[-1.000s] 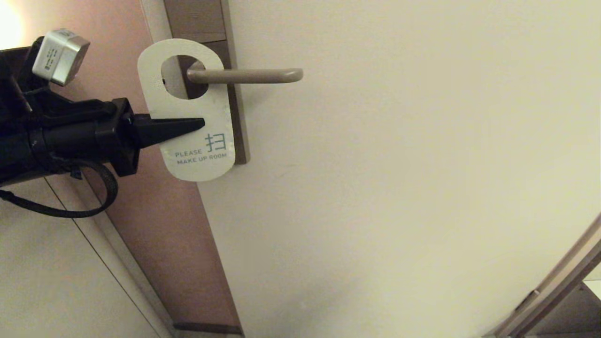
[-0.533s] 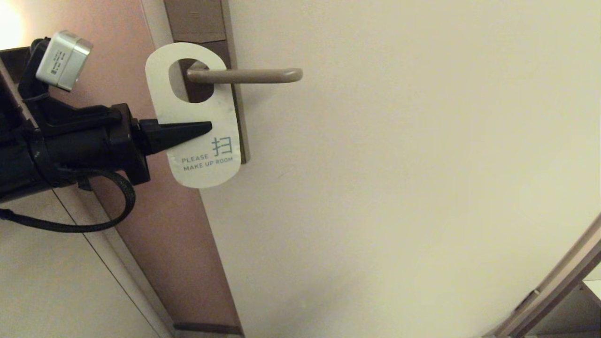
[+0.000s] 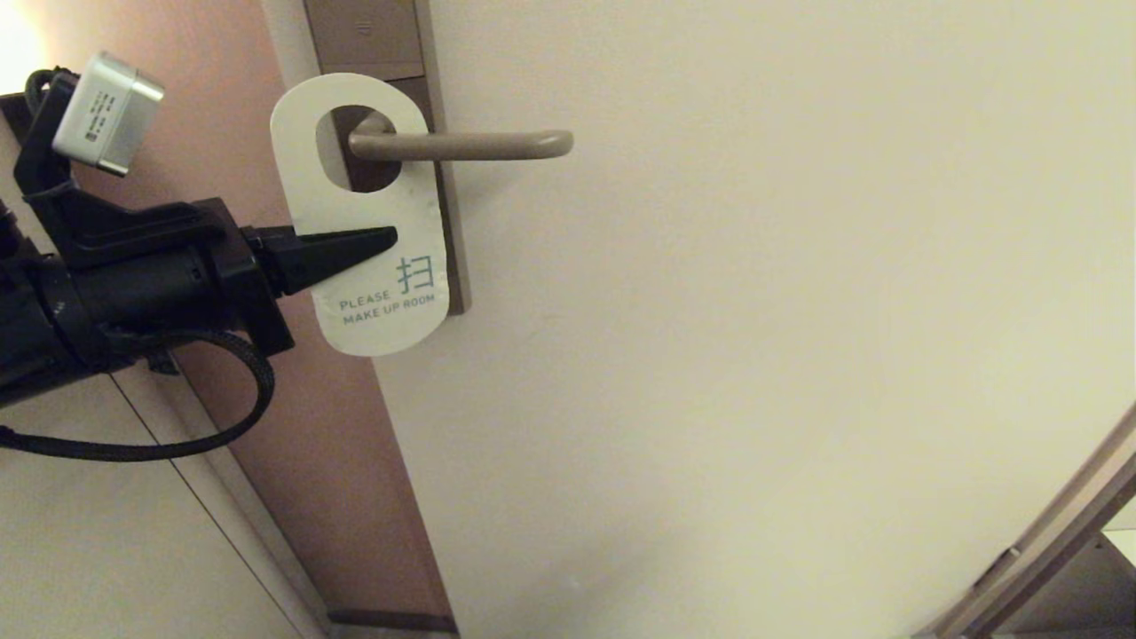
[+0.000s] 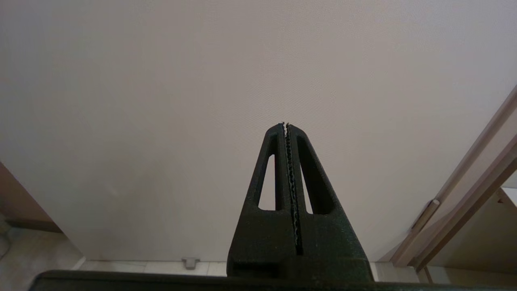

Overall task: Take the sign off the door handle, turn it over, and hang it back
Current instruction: Take down the sign

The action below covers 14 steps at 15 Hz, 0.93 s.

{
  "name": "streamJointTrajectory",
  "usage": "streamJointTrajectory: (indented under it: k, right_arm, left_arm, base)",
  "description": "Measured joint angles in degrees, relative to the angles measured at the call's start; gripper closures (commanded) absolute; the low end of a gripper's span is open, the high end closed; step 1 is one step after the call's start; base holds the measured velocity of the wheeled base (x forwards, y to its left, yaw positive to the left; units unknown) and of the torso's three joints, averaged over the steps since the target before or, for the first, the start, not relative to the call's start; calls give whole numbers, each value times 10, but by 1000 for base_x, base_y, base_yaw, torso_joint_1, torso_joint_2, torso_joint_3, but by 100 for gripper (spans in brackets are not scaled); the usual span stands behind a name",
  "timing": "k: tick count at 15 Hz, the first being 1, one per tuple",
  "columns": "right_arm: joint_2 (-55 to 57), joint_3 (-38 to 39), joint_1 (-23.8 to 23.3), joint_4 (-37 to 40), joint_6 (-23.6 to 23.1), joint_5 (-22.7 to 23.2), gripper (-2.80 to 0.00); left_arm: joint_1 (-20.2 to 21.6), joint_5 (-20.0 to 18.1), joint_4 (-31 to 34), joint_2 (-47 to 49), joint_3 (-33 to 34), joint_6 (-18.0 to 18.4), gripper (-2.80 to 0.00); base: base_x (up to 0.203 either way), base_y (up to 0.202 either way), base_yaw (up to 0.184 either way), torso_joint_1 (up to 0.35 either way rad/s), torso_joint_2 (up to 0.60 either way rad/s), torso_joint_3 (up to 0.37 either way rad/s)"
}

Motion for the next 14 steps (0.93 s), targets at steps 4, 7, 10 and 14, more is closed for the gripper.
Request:
streamJointTrajectory:
  k: [4, 7, 10, 14]
  right_arm:
    - [0, 0, 0, 0, 0, 0, 0]
    - [0, 0, 0, 0, 0, 0, 0]
    - [0, 0, 0, 0, 0, 0, 0]
    - [0, 0, 0, 0, 0, 0, 0]
  left_arm:
    - [-20, 58, 10, 0, 0, 14, 0]
    - [-52, 120, 24, -1, -2, 27, 0]
    - [-84, 172, 24, -1, -4, 29, 0]
    - [-131, 228, 24, 0, -7, 29, 0]
  base:
    - [0, 0, 0, 0, 0, 0]
    - [0, 0, 0, 0, 0, 0]
    - [0, 0, 0, 0, 0, 0]
    - [0, 0, 0, 0, 0, 0]
